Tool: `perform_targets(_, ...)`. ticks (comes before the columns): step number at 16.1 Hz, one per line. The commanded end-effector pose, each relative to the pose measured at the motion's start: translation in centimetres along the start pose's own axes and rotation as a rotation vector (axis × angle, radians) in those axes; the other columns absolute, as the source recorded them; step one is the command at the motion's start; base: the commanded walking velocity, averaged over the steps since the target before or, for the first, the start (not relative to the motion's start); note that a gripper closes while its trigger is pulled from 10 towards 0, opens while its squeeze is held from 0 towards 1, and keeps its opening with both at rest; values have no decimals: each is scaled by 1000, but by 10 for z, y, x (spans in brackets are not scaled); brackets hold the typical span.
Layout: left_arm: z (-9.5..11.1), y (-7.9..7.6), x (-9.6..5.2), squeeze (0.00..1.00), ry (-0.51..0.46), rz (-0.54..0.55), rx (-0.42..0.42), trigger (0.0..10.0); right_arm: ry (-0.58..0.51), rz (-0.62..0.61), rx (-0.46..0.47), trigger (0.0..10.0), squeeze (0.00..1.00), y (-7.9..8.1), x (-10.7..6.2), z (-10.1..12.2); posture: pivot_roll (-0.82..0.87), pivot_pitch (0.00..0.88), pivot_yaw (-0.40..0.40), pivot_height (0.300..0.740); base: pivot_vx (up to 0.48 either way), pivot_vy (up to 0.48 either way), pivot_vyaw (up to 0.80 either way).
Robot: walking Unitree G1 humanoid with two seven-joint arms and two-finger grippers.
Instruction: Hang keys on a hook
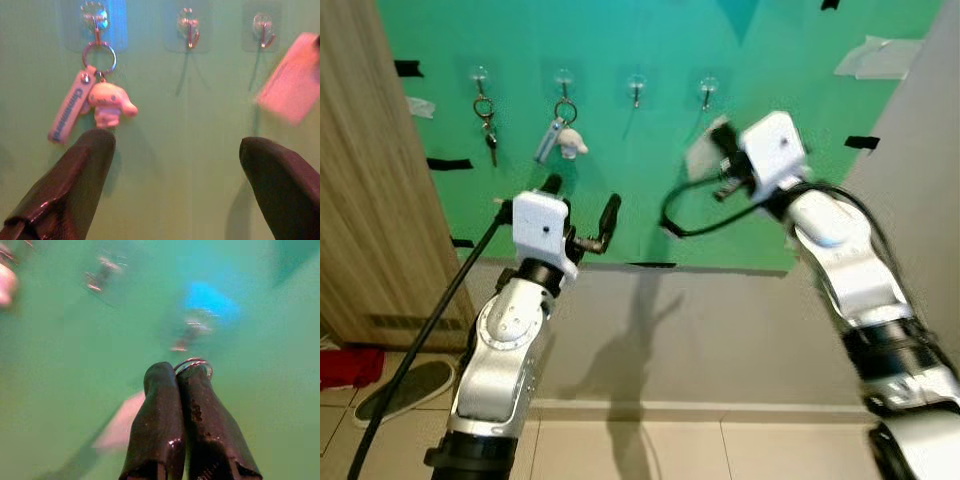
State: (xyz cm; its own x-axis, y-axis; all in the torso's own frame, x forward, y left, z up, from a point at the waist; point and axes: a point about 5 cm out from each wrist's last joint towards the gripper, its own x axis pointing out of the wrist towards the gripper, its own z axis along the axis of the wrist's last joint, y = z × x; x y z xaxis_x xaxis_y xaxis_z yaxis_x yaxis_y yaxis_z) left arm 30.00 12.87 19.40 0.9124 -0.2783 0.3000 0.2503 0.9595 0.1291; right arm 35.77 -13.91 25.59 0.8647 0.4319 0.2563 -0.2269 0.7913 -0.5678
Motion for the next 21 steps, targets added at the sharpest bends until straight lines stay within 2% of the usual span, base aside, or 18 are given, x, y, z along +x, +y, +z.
perform_targets(1, 1, -4, 0, 0, 0, -18, -4, 10000, -55, -69, -155, 10000, 0, -4, -5, 8, 12, 0, -81, 740, 0, 0, 0)
perform_targets(4, 0, -6, 1, 0, 1, -31, -5, 10000, -91, -170, -292, 10000, 0, -7, -11, 8, 3, 0, -75, 740, 0, 0, 0)
perform_targets(10, 0, -9, 3, 0, 3, -41, -6, 10000, -145, -197, -431, 10000, 0, 0, -9, 8, -1, 0, -75, 740, 0, 0, 0)
perform_targets(15, 0, -7, 1, 0, 2, -37, -4, 10000, -165, -144, -404, 10000, 0, 14, 3, 8, 20, 0, -87, 740, 0, 0, 0)
perform_targets(19, 0, -6, 1, 0, 3, -31, 0, 10000, -124, -72, -303, 10000, 0, 22, 17, 3, 36, 0, -98, 740, 0, 0, 0)
perform_targets(21, 1, -6, 1, 0, 2, -30, 1, 10000, -116, -47, -293, 10000, 0, 25, 24, 3, 41, 0, -101, 740, 0, 0, 0)
